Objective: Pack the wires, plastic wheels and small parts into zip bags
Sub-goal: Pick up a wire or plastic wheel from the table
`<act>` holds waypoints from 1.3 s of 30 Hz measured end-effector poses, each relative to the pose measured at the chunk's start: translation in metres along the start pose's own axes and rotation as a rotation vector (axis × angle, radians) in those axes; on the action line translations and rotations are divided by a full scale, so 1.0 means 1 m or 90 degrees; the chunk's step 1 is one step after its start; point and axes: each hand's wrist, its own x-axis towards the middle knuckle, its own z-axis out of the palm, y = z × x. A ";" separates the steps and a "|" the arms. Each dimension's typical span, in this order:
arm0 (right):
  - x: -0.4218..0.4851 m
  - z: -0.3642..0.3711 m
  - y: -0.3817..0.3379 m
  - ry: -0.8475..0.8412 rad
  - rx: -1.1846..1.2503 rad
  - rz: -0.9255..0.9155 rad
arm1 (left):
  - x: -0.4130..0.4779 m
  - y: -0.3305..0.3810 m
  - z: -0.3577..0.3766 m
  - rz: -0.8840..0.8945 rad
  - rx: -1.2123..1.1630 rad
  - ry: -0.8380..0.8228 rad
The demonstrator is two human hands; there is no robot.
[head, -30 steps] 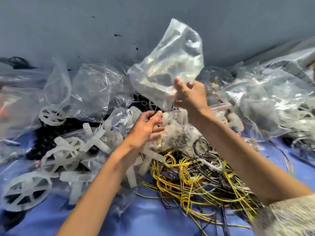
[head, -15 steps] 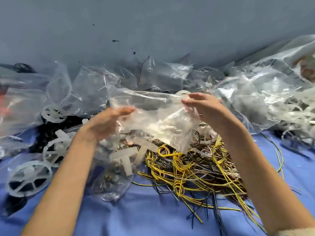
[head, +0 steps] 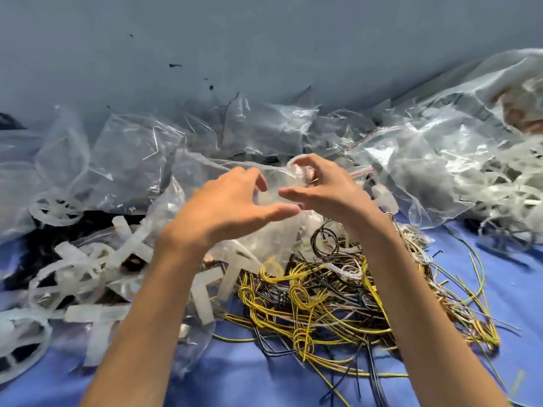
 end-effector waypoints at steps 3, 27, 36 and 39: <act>-0.006 0.004 -0.008 -0.022 -0.045 -0.026 | 0.002 0.013 0.013 -0.044 0.124 0.030; -0.006 0.024 -0.009 -0.144 -0.093 -0.163 | -0.038 0.039 -0.010 0.127 -0.018 0.380; -0.001 0.025 0.012 -0.122 -0.184 -0.068 | -0.032 0.034 0.001 -0.018 0.155 0.089; 0.002 0.016 0.017 -0.100 -0.207 0.020 | -0.031 0.021 -0.002 -0.047 0.165 0.080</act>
